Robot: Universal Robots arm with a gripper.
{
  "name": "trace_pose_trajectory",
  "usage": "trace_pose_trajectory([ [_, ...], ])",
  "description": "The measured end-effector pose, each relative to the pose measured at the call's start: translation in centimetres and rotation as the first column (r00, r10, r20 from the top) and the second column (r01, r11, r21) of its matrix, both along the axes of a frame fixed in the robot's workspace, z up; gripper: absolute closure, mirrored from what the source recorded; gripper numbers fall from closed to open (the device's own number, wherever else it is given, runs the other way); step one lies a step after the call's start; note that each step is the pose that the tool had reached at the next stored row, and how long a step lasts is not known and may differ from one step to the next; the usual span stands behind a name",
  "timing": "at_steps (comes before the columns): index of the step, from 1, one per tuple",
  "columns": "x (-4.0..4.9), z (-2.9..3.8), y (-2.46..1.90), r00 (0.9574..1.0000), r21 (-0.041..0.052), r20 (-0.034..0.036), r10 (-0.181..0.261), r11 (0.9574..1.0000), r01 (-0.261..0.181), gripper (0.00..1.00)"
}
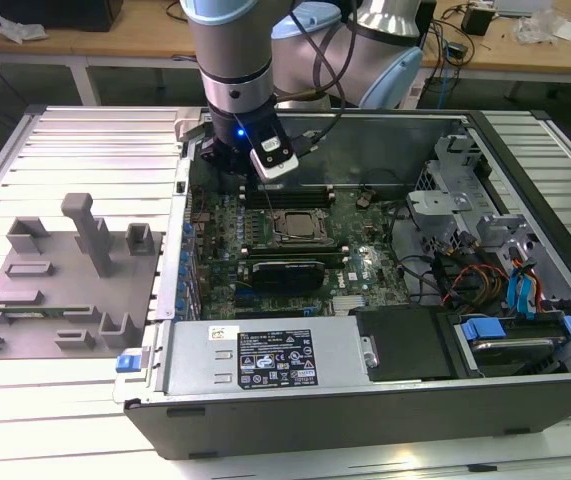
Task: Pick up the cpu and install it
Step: 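Install the first cpu locking lever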
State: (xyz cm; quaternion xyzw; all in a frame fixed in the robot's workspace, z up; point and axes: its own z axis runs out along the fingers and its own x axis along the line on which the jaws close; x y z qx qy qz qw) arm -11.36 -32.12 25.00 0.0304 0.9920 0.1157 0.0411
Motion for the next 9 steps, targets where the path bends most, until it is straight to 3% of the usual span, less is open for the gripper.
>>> trace_pose_trajectory([
  [9,0.56,-0.02,0.0,1.0,0.0001,0.0,0.0,1.0,0.0,0.89],
])
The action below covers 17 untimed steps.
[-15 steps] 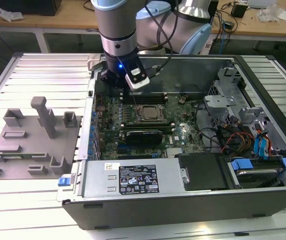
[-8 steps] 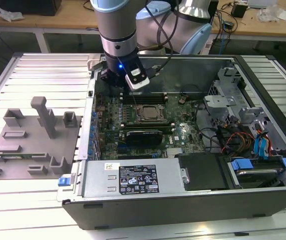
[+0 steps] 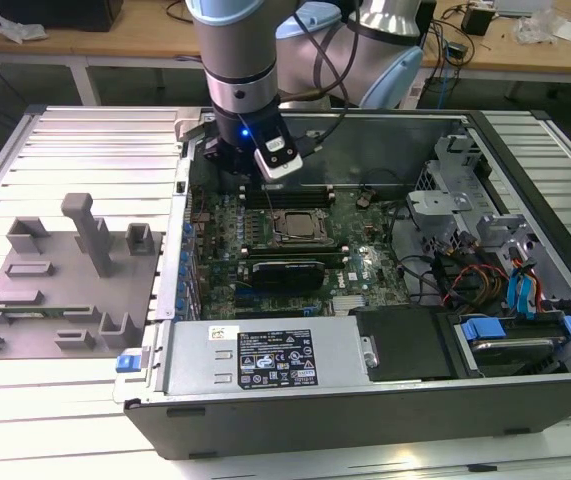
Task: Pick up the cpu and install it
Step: 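Install the first cpu locking lever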
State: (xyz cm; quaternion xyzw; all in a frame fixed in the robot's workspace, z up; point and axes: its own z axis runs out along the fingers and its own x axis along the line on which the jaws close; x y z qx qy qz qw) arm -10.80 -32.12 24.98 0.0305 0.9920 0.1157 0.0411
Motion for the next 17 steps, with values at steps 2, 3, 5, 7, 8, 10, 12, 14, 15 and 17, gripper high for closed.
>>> trace_pose_trajectory([
  [2,0.18,-0.01,0.0,1.0,-0.0001,0.0,-0.001,1.0,0.001,0.89],
  [3,0.26,-0.01,0.0,1.0,0.0,0.0,-0.001,1.0,0.001,0.89],
  [5,0.52,-0.03,-0.02,1.0,-0.0001,0.0,-0.002,1.0,0.002,0.89],
  [7,0.77,-0.05,-0.04,1.0,-0.0001,0.0,-0.004,1.0,0.004,0.89],
  [8,0.99,-0.07,-0.08,1.0,-0.0001,-0.0001,-0.005,1.0,0.005,0.89],
  [10,1.27,-0.09,-0.13,1.0,-0.0001,-0.0002,-0.008,1.0,0.008,0.89],
  [12,1.5,-0.11,-0.19,0.9999,-0.0001,-0.0003,-0.012,0.9999,0.012,0.89],
  [14,1.81,-0.17,-0.3,0.9998,-0.0001,-0.0005,-0.018,0.9998,0.018,0.89],
  [15,1.9,-0.18,-0.33,0.9998,-0.0001,-0.0004,-0.02,0.9998,0.02,0.89],
  [17,2.18,-0.23,-0.41,0.9997,-0.0001,-0.0005,-0.025,0.9997,0.025,0.89],
])
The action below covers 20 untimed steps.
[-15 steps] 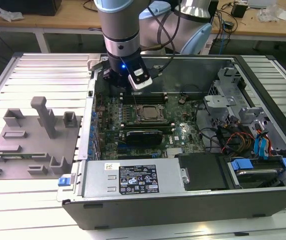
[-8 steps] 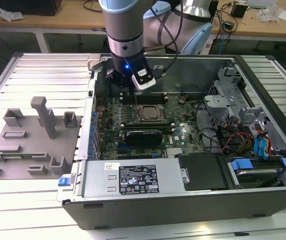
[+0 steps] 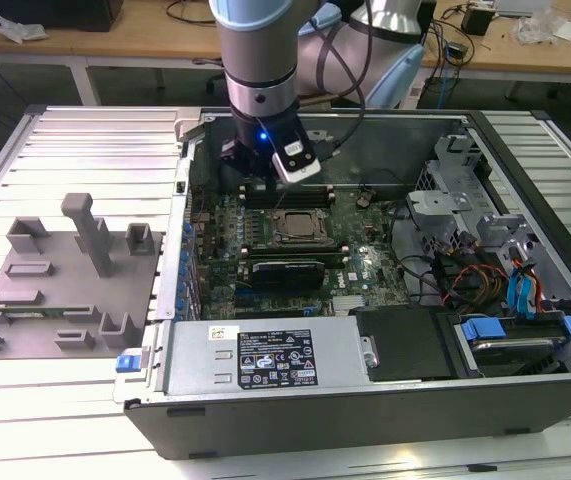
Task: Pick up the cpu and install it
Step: 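Install the first cpu locking lever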
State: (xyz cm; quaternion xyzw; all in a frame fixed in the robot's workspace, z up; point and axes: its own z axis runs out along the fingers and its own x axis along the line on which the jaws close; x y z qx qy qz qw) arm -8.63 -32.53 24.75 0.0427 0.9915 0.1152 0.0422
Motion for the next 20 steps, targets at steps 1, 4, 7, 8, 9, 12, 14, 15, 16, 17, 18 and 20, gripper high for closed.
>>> trace_pose_trajectory([
  [1,0.12,-0.02,-0.04,1.0,-0.0001,-0.0001,-0.002,1.0,0.002,0.89],
  [4,0.39,-0.06,-0.11,1.0,0.0001,0.0,-0.007,1.0,0.007,0.89],
  [7,0.56,-0.18,-0.11,1.0,0.0,-0.0004,-0.006,1.0,0.006,0.89],
  [8,0.78,-0.27,-0.12,1.0,-0.0001,-0.0009,-0.007,1.0,0.007,0.89],
  [9,1.04,-0.37,-0.12,1.0,0.0,-0.0013,-0.007,1.0,0.007,0.89],
  [12,2.13,-0.71,-0.16,1.0,0.0001,-0.0021,-0.007,1.0,0.007,0.89],
  [14,2.69,-0.86,-0.18,1.0,0.0001,-0.0022,-0.007,1.0,0.007,0.89],
  [15,2.95,-0.94,-0.18,1.0,0.0,-0.0023,-0.008,1.0,0.008,0.89],
  [16,3.13,-1.01,-0.18,1.0,-0.0001,-0.0023,-0.008,1.0,0.008,0.89],
  [17,3.33,-1.14,-0.18,1.0,0.0,-0.0022,-0.008,1.0,0.008,0.89],
  [18,3.44,-1.26,-0.18,1.0,0.0,-0.0023,-0.008,1.0,0.008,0.89],
  [20,3.58,-1.48,-0.18,1.0,0.0,-0.0023,-0.008,1.0,0.008,0.89],
])
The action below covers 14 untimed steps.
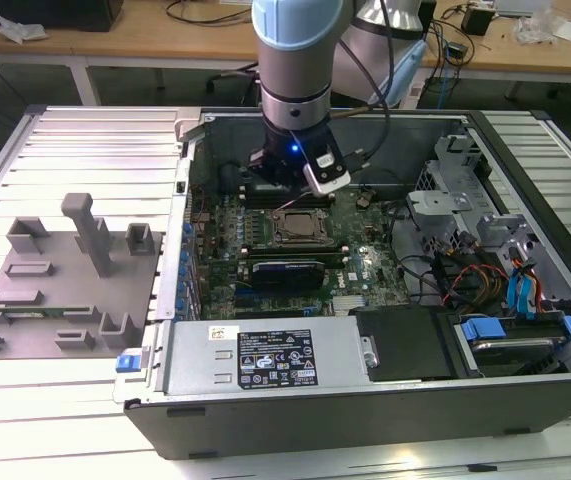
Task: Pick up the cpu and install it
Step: 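Install the first cpu locking lever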
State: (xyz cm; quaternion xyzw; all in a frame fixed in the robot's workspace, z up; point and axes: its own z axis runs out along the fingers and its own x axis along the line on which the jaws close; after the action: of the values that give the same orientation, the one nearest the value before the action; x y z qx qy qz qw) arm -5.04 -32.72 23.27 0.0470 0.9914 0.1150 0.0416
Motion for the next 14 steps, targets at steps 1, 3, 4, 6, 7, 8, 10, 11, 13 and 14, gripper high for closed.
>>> trace_pose_trajectory([
  [1,0.03,-0.08,0.0,1.0,0.0,0.0,0.0,1.0,0.0,0.89],
  [3,0.06,-0.2,0.02,1.0,-0.0001,0.0,-0.001,1.0,0.001,0.89],
  [4,0.08,-0.25,0.06,1.0,-0.0001,0.0,-0.001,1.0,0.001,0.89],
  [6,0.09,-0.37,0.31,1.0,0.0,0.0001,-0.001,1.0,0.001,0.89],
  [7,0.09,-0.4,0.44,1.0,0.0001,0.0001,-0.001,1.0,0.001,0.89],
  [8,0.09,-0.43,0.57,1.0,0.0001,0.0001,-0.001,1.0,0.001,0.89],
  [10,0.1,-0.5,0.76,1.0,-0.0001,0.0001,-0.002,1.0,0.002,0.89],
  [11,0.12,-0.55,0.84,1.0,0.0,0.0,-0.002,1.0,0.002,0.89],
  [13,0.14,-0.71,1.0,1.0,-0.0001,0.0,-0.002,1.0,0.002,0.89],
  [14,0.15,-0.84,1.09,1.0,0.0002,0.0002,-0.002,1.0,0.002,0.89],
])
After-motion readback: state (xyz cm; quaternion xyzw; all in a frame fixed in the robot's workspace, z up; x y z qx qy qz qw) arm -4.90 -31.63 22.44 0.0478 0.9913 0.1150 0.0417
